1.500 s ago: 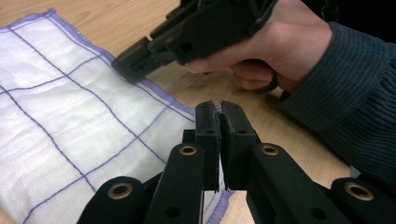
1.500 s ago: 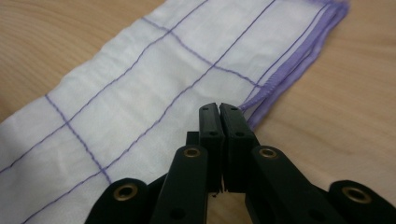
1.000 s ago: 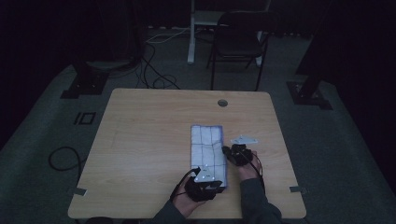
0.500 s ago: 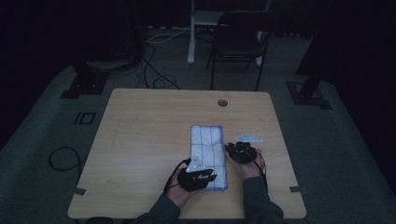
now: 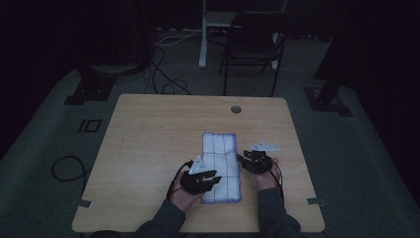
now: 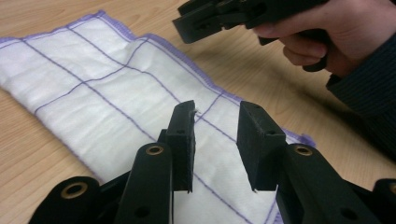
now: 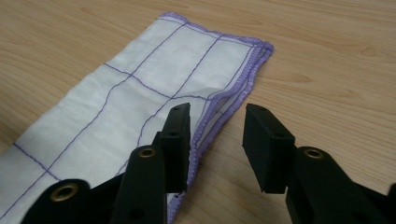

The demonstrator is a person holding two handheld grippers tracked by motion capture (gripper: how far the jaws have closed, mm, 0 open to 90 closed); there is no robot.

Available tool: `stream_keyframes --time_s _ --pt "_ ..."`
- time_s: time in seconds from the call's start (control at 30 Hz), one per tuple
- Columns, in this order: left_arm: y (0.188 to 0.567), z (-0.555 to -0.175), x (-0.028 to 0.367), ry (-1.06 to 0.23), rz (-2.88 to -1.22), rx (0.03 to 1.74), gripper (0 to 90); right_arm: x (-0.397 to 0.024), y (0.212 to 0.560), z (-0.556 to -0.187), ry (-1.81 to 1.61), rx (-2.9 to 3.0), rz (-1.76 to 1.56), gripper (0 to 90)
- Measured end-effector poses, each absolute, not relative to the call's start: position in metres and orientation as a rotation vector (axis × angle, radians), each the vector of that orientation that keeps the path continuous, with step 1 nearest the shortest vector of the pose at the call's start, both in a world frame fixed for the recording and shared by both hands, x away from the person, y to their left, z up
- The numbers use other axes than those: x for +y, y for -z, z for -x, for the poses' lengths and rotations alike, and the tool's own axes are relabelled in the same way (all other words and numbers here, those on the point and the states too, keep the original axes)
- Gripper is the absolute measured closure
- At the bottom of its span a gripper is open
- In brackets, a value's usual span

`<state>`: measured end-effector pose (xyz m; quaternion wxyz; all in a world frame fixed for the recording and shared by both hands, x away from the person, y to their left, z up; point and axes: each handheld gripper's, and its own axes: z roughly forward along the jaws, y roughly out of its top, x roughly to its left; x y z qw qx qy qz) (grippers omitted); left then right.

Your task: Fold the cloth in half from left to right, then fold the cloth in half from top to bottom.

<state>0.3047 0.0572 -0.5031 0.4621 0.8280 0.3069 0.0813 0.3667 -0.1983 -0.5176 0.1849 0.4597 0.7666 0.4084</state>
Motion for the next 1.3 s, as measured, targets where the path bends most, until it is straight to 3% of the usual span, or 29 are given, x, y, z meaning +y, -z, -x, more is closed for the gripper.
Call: stream_keyframes --time_s 0.77,1.3 --pt "0.495 -0.348 0.095 -0.325 -2.005 0.882 61.3 -0.191 0.509 -0.372 -1.165 2.173 -1.275 55.7" --pt "0.501 -0.378 0.094 -0.306 -1.976 0.927 62.2 -0.182 0.506 -0.390 -1.175 2.143 -1.290 57.1"
